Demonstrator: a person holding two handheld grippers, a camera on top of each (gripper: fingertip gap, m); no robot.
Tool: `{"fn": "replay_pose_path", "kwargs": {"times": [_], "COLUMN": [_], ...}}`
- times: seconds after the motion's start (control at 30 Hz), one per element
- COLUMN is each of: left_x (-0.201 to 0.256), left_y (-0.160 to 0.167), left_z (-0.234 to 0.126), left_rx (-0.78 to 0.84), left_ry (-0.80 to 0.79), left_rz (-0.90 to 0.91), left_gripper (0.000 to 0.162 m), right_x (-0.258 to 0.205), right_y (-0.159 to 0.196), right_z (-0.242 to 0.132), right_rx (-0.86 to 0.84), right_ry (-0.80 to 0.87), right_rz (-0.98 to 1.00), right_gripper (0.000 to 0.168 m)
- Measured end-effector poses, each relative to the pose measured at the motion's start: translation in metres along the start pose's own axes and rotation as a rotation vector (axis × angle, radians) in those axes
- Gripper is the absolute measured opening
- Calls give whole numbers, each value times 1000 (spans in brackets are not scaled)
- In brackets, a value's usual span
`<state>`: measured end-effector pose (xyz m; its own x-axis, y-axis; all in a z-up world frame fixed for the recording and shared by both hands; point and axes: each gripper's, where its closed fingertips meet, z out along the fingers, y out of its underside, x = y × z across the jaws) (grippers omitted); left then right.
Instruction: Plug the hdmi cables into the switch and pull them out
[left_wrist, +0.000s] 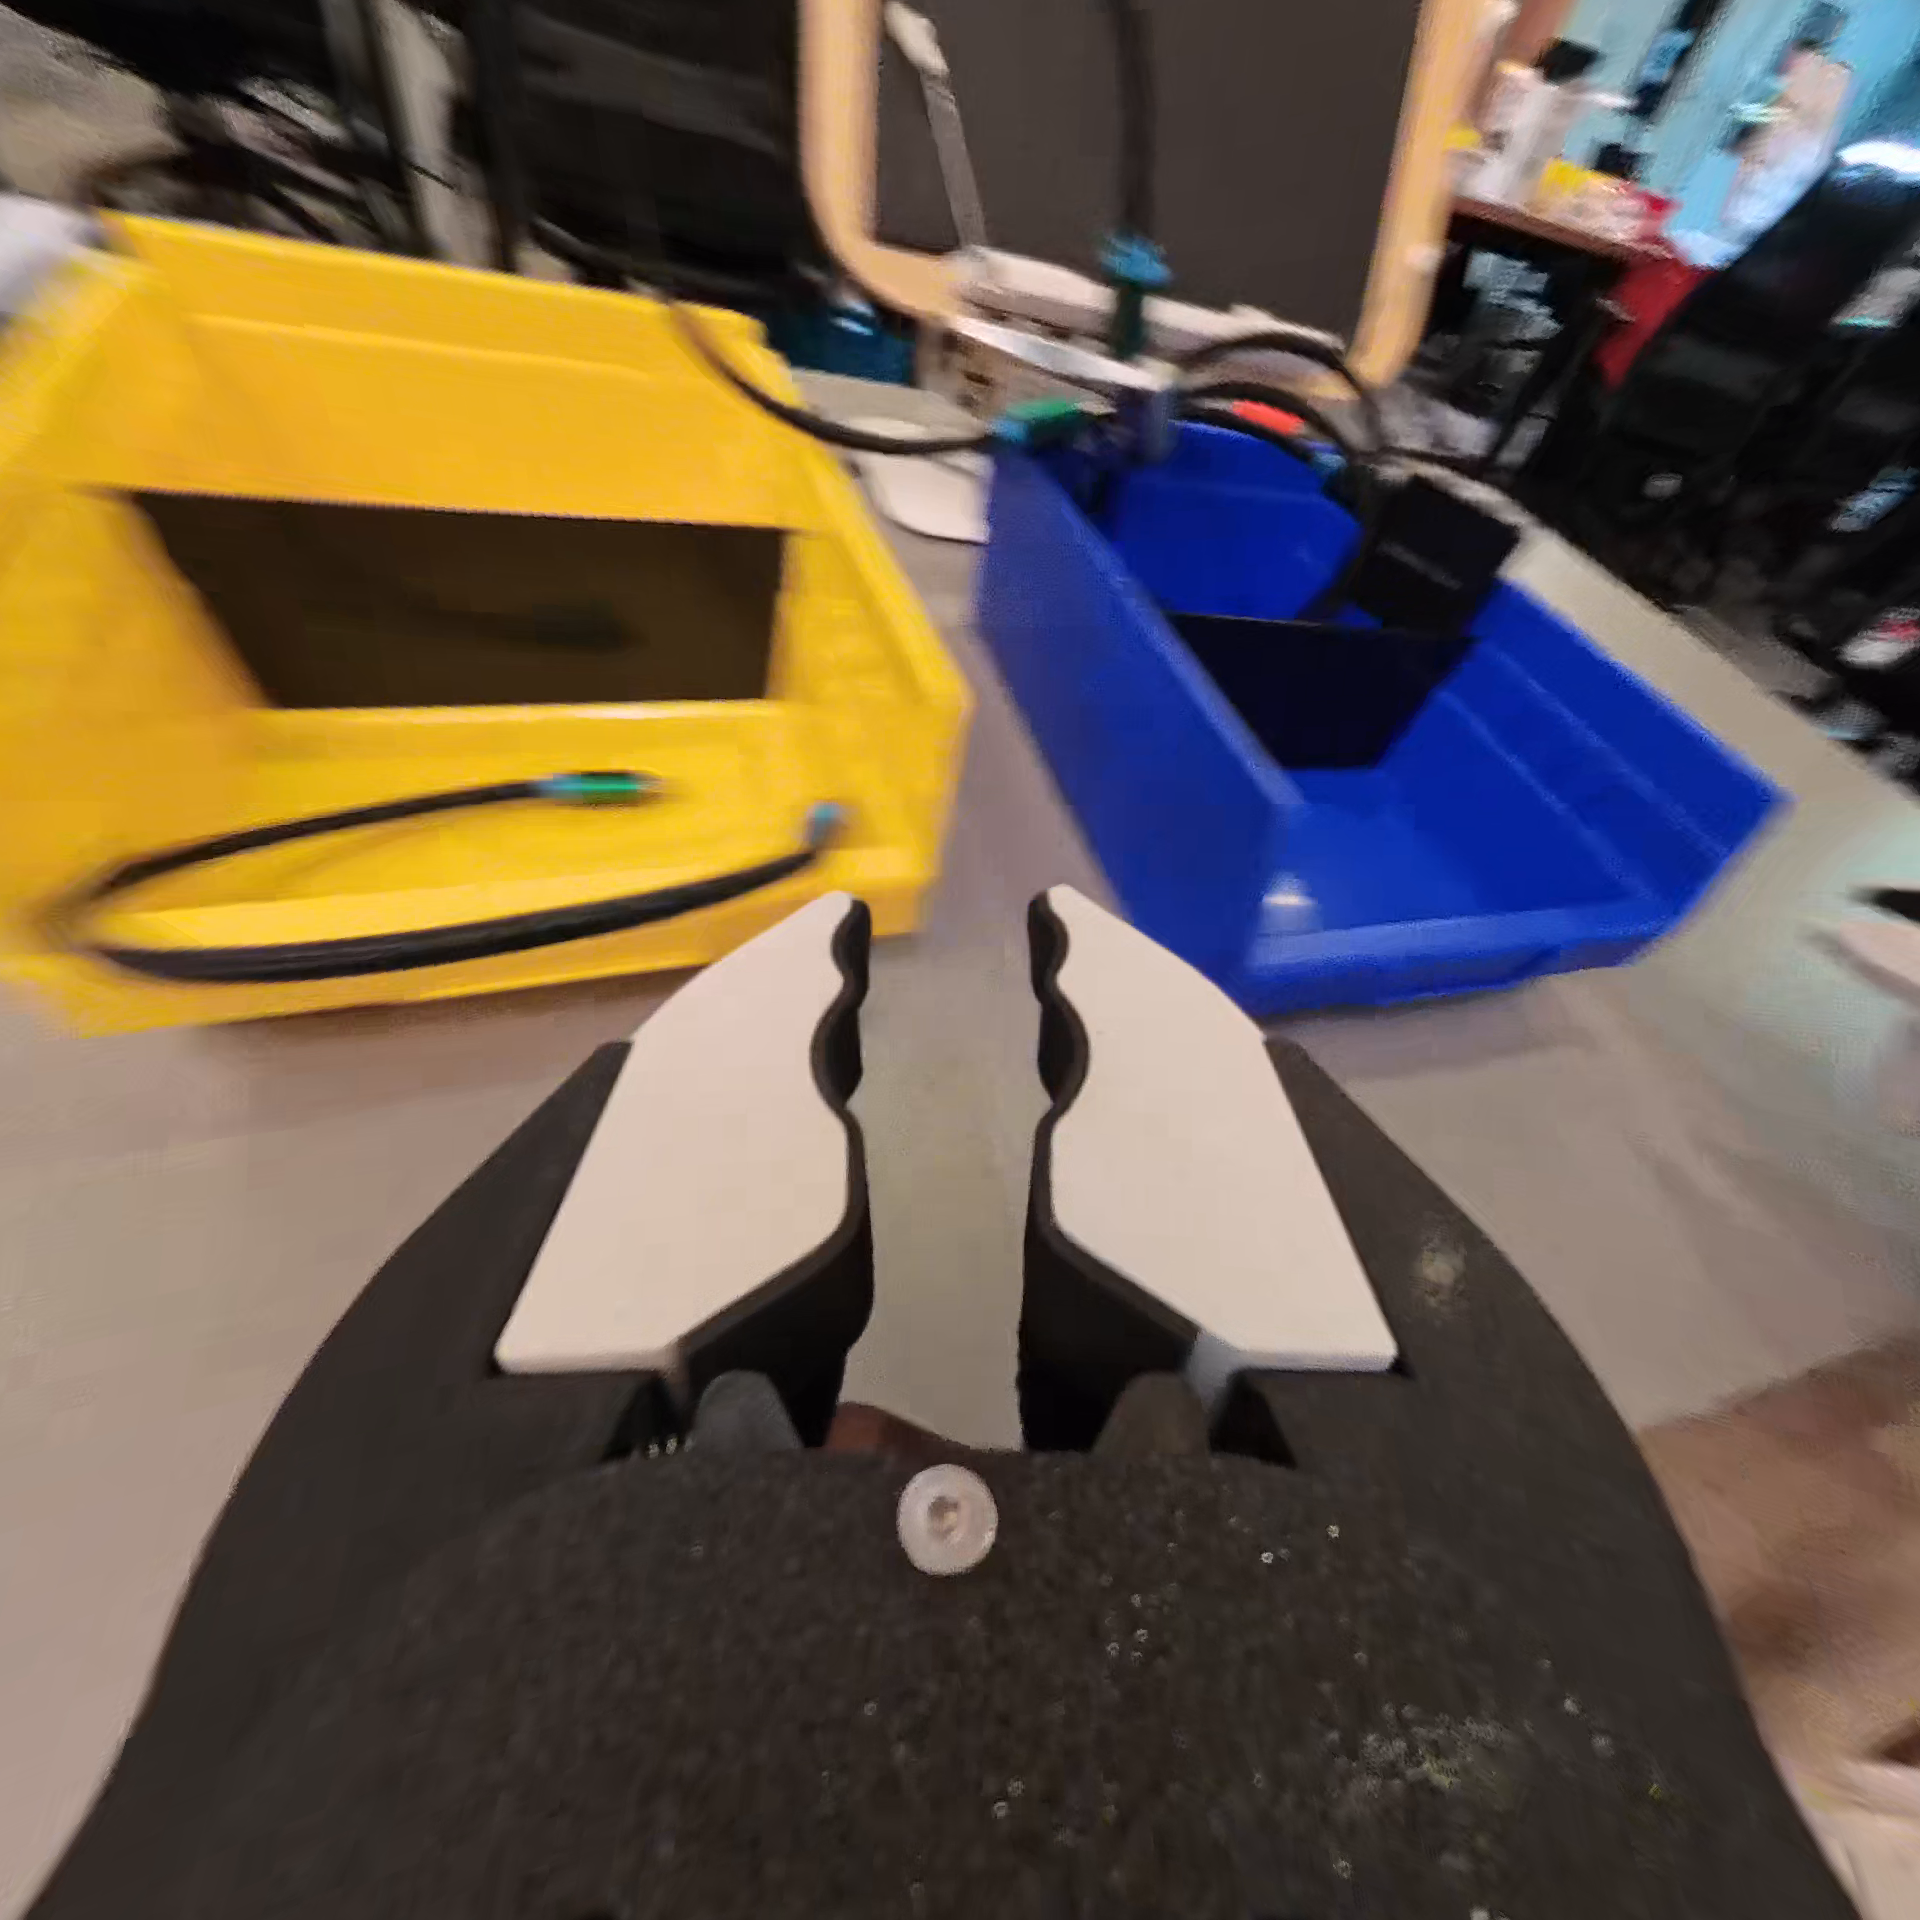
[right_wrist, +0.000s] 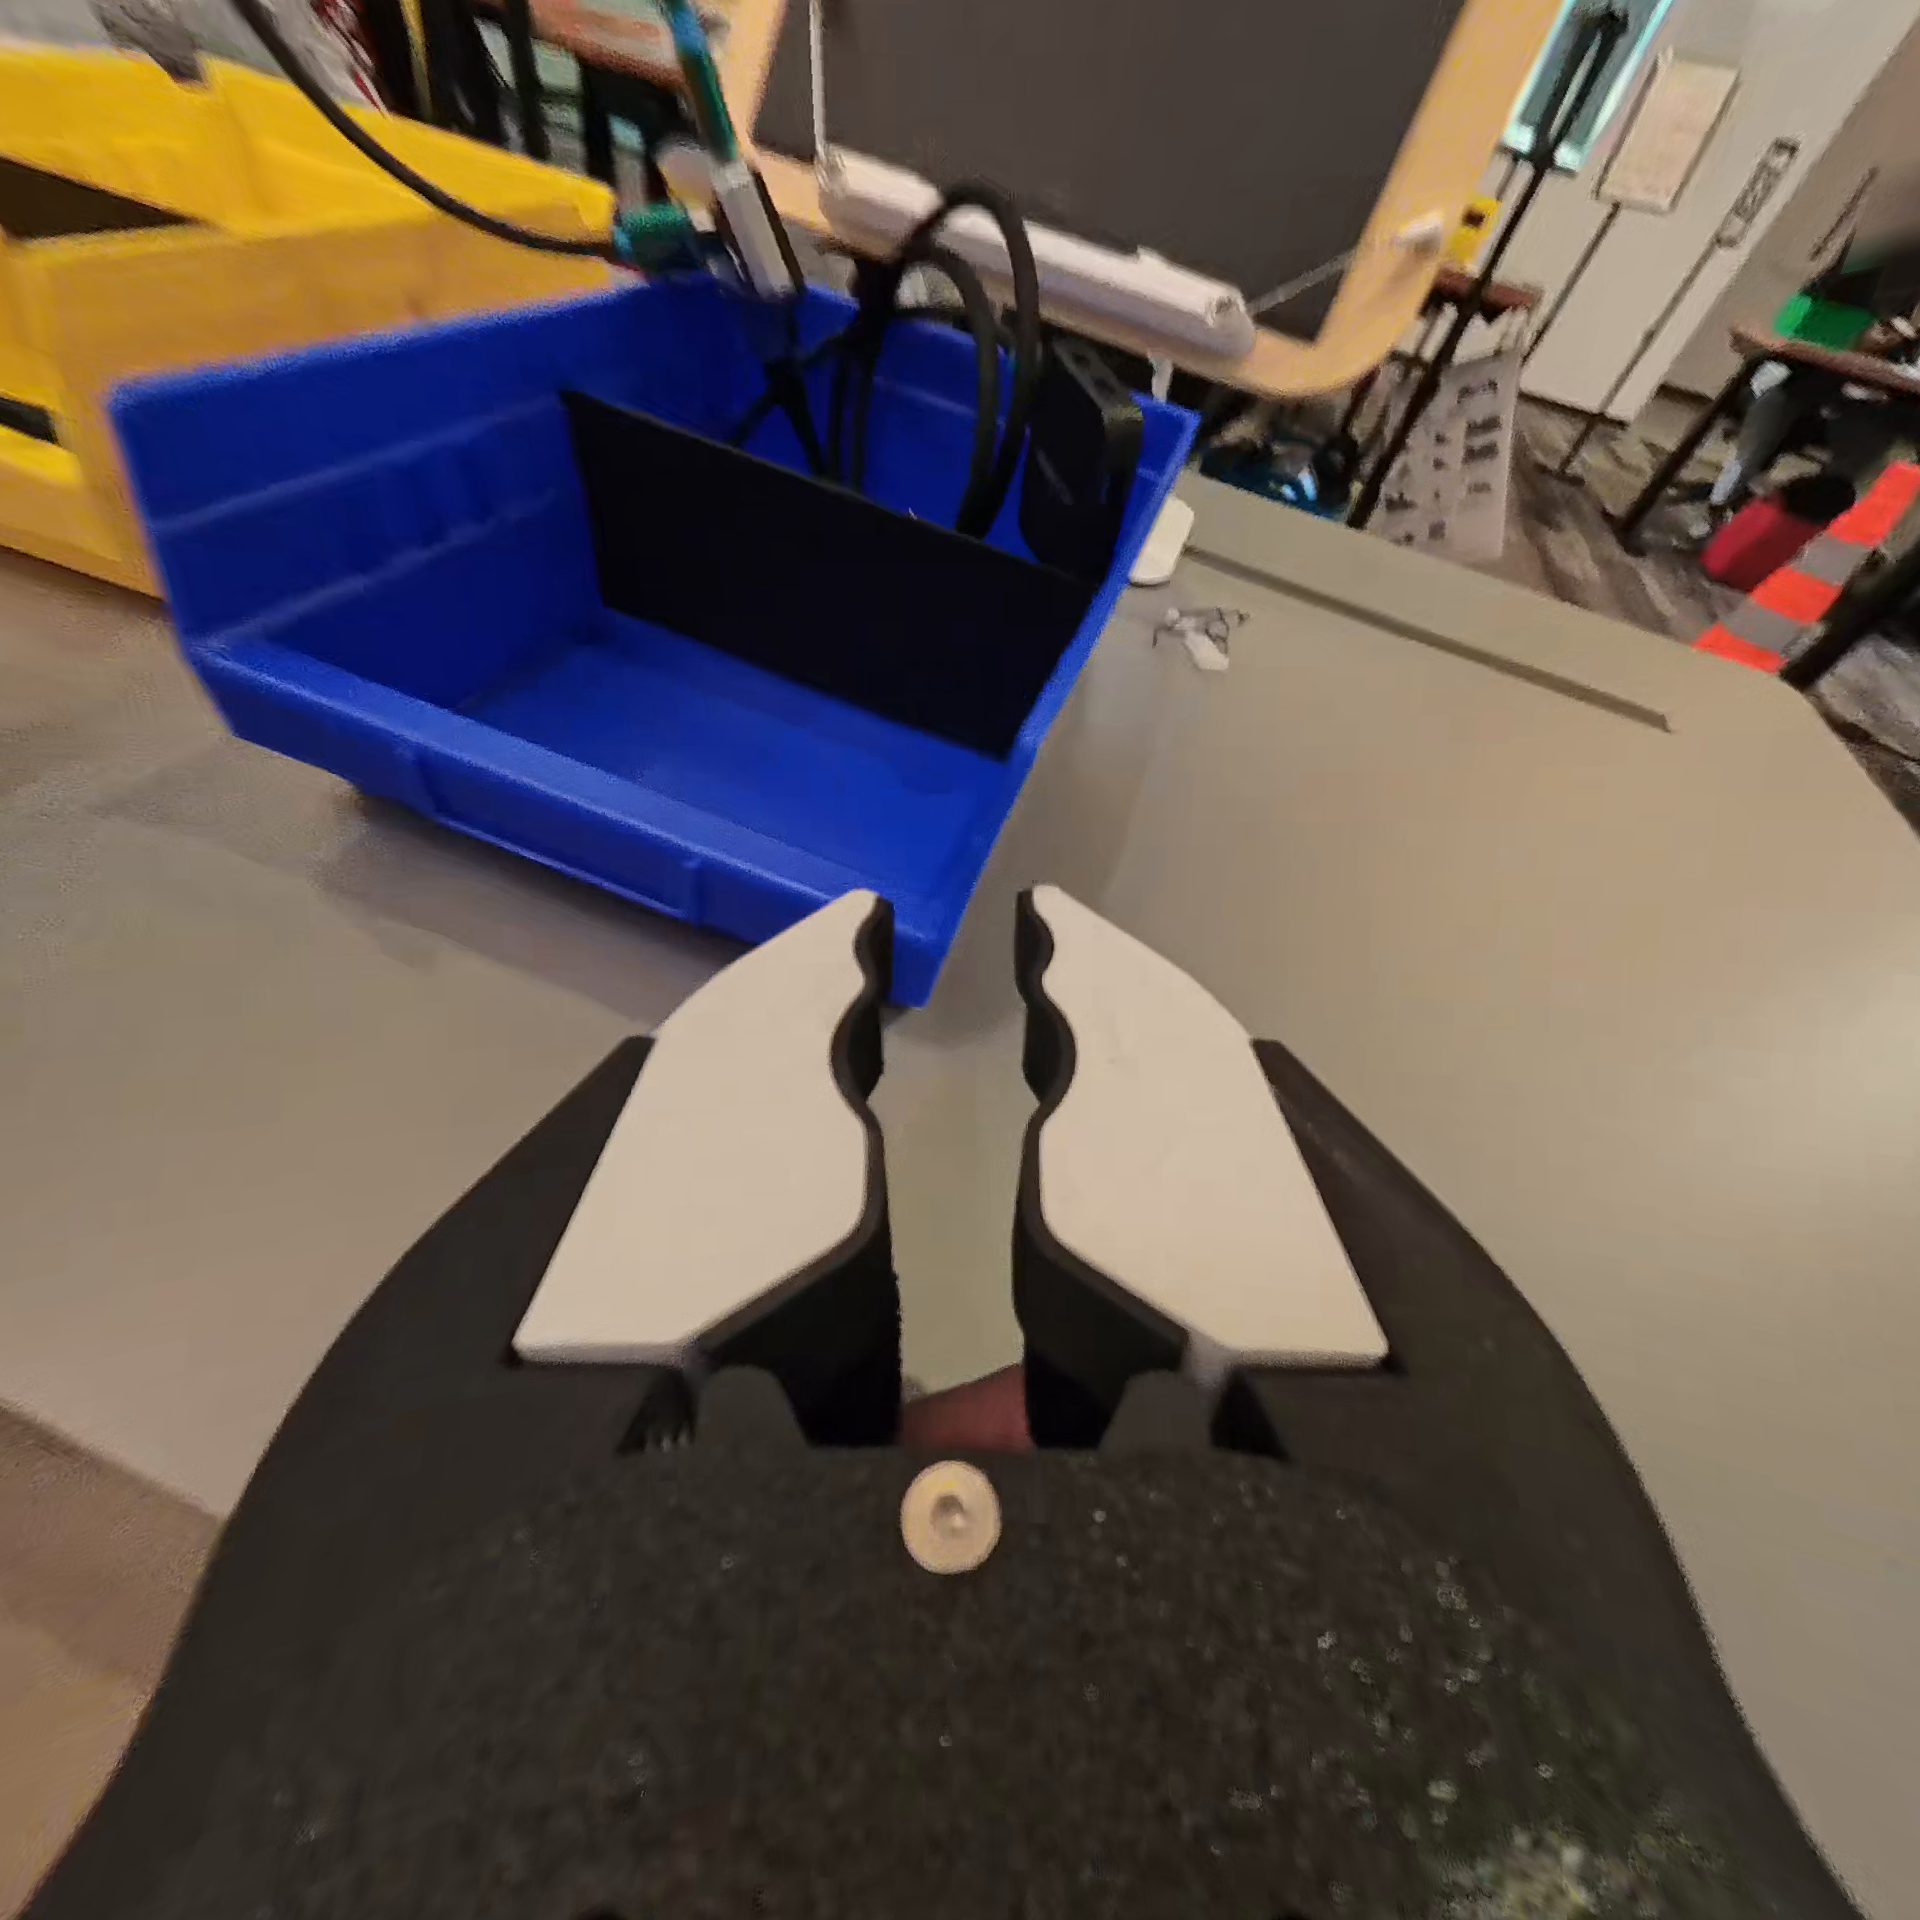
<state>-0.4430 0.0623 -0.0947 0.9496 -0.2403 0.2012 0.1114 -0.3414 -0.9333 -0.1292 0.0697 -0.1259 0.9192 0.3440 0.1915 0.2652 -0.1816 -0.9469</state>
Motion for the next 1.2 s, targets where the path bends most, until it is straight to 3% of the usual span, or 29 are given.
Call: {"fn": "replay_pose_path", "kwargs": {"times": [0.13, 0.27, 0.4, 0.47, 0.53, 0.67, 0.83, 0.87, 0.9, 1.0, 1.07, 1.13, 1.2], "left_x": [-126, -193, -203, -203, -207, -194, -171, -167, -166, -169, -172, -170, -164], "left_y": [-5, -2, -12, -12, -12, -1, 22, 26, 30, 37, 41, 43, 46], "left_z": [-26, -5, 37, 52, 53, 29, -28, -39, -50, -78, -90, -97, -102], "left_rx": [-58, -118, -85, -88, -95, -100, -78, -69, -59, -50, -58, -58, -51], "left_ry": [-305, -280, -144, -124, -184, -239, -270, -266, -280, -342, -376, -372, -360], "left_rz": [186, 85, 90, 115, 107, 117, 91, 82, 76, 97, 117, 101, 78], "left_gripper": [33, 37, 25, 6, 5, 5, 6, 6, 6, 7, 7, 7, 7], "right_x": [-34, -101, -174, -208, -234, -257, -279, -279, -288, -305, -305, -301, -292], "right_y": [-14, -20, -27, -32, -39, -54, -40, -43, -47, -52, -73, -91, -86], "right_z": [-12, -14, -17, -17, -9, 39, 99, 107, 107, 97, 85, 74, 84], "right_rx": [66, 72, 45, 22, -3, -29, -183, -180, -173, -159, -11, 93, 30], "right_ry": [-113, -311, -531, -641, -704, -592, -410, -375, -426, -526, -546, -544, -472], "right_rz": [28, -25, -48, -44, -48, -47, -43, -45, -53, -54, -47, -51, -85], "right_gripper": [21, 21, 22, 26, 30, 41, 60, 67, 91, 80, 43, 36, 27]}}
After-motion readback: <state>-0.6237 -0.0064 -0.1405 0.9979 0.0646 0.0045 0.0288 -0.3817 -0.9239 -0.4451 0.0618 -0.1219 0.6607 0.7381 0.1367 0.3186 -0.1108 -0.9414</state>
